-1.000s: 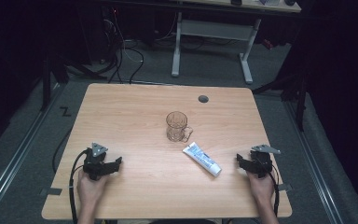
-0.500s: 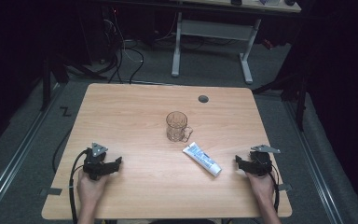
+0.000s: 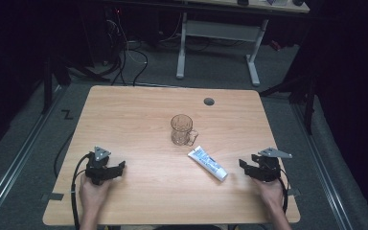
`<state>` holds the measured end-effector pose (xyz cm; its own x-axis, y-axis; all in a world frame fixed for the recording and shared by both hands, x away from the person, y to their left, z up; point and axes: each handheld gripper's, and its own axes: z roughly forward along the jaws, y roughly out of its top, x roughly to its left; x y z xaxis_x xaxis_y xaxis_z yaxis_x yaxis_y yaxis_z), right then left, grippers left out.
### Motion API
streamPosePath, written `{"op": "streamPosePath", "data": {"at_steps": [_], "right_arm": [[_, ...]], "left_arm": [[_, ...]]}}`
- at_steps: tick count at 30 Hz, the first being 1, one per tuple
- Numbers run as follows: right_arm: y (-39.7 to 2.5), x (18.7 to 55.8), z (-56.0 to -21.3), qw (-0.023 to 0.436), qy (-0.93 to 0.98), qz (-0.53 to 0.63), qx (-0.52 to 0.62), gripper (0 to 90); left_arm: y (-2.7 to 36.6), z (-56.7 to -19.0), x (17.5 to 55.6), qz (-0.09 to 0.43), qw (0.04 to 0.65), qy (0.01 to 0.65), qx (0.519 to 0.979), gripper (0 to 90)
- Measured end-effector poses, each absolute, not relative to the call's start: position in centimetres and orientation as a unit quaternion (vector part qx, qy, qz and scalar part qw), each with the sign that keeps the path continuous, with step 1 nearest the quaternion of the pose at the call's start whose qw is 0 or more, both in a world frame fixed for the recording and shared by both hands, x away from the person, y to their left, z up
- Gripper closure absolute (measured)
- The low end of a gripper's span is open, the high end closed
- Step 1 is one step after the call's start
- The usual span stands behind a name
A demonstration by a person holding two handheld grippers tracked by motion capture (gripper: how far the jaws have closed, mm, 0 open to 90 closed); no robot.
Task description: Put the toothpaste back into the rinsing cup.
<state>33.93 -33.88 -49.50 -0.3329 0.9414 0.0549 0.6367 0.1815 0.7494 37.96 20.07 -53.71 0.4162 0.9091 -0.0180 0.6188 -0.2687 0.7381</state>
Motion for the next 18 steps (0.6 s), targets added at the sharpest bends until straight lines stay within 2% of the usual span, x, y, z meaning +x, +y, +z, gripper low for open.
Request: {"op": "streamPosePath", "data": {"at_steps": [8,18], "right_arm": [[-31.5,33.8,-47.9,0.201,0.766,0.358,0.494,43.8],[-28.5,34.5,-46.6,0.177,0.792,0.364,0.456,44.4]], "left_arm": [[20.1,-53.7,38.0,0.211,0.344,0.498,0.768,24.0],[20.1,-53.7,38.0,0.211,0.344,0.498,0.768,24.0]]}}
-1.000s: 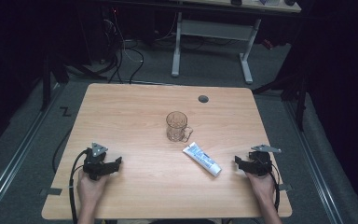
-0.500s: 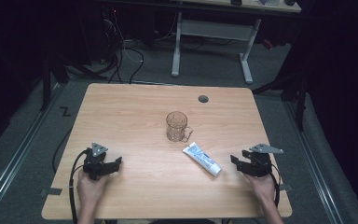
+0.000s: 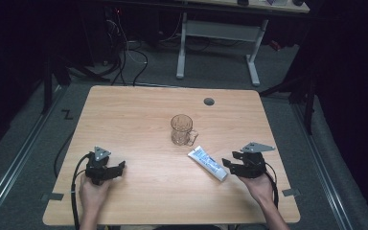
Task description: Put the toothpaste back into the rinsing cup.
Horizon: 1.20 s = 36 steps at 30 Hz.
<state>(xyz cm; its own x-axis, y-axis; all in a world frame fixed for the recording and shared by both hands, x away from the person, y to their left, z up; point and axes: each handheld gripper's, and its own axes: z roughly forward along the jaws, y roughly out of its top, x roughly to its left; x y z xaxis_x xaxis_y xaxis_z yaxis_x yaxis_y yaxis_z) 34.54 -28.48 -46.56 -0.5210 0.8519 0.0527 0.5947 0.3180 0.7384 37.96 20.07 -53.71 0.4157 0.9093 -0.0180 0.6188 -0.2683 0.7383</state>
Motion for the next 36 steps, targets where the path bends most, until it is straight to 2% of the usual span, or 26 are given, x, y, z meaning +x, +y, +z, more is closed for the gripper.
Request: {"op": "streamPosePath", "data": {"at_steps": [21,30,36], "right_arm": [[-22.2,37.7,-47.0,0.116,0.855,0.301,0.406,39.1],[-21.0,39.1,-48.3,0.102,0.867,0.267,0.408,36.7],[-20.4,39.7,-48.5,0.11,0.872,0.245,0.41,36.7]], "left_arm": [[20.1,-53.7,38.0,0.211,0.344,0.498,0.767,24.0],[20.1,-53.7,38.0,0.211,0.344,0.498,0.768,24.0],[20.1,-53.7,38.0,0.211,0.344,0.498,0.767,24.0]]}}
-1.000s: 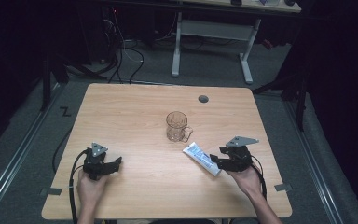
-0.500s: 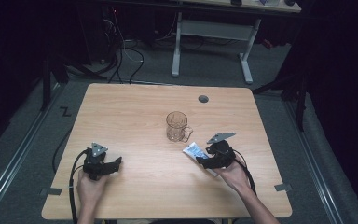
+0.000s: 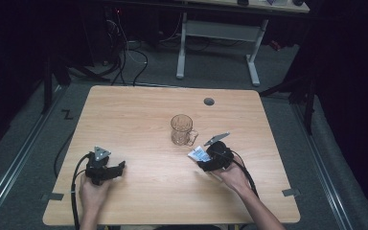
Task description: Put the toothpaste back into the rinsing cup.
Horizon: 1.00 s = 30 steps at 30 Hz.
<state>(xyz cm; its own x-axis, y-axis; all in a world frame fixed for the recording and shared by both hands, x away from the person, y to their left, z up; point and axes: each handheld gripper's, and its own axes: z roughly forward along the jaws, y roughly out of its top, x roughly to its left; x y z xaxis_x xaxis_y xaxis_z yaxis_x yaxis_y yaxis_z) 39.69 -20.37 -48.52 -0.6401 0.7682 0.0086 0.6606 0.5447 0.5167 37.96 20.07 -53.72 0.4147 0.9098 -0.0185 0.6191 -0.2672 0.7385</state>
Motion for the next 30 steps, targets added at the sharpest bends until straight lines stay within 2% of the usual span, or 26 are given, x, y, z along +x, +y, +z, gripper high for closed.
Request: {"op": "streamPosePath", "data": {"at_steps": [5,13,21,23,27,30], "right_arm": [[-19.6,40.3,-48.7,0.12,0.879,0.222,0.405,36.5],[-19.6,41.1,-49.7,0.106,0.879,0.203,0.418,36.5],[-19.6,41.6,-50.3,0.101,0.883,0.191,0.417,40.4],[-19.6,41.5,-50.3,0.101,0.884,0.19,0.415,42.3],[-19.8,41.5,-50.1,0.099,0.884,0.195,0.414,52.0],[-20.0,41.5,-49.9,0.091,0.883,0.2,0.414,56.9]], "left_arm": [[20.1,-53.7,38.0,0.211,0.344,0.498,0.767,24.0],[20.1,-53.7,38.0,0.211,0.344,0.498,0.768,24.0],[20.1,-53.7,38.0,0.211,0.344,0.498,0.767,24.0],[20.1,-53.7,38.0,0.211,0.344,0.498,0.767,24.0],[20.1,-53.7,38.0,0.213,0.345,0.502,0.764,25.4],[20.2,-53.6,38.2,0.218,0.343,0.506,0.761,32.4]]}}
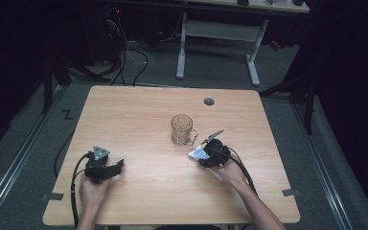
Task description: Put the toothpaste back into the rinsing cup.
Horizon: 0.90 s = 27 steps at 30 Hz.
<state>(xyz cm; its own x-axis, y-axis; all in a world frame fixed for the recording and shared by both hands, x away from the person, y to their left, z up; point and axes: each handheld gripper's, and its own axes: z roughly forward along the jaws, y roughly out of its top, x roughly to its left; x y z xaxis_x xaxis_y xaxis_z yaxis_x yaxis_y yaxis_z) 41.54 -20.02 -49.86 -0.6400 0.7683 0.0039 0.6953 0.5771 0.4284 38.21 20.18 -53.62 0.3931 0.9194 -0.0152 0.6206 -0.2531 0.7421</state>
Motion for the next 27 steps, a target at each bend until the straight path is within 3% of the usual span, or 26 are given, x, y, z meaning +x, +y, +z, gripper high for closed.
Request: {"op": "streamPosePath", "data": {"at_steps": [10,27], "right_arm": [[-20.2,41.3,-49.4,0.098,0.888,0.204,0.401,66.3],[-21.7,40.3,-47.6,0.083,0.878,0.26,0.393,66.7]], "left_arm": [[19.7,-53.7,38.5,0.224,0.342,0.509,0.758,32.2],[19.7,-53.7,38.4,0.223,0.341,0.51,0.757,31.5]]}}
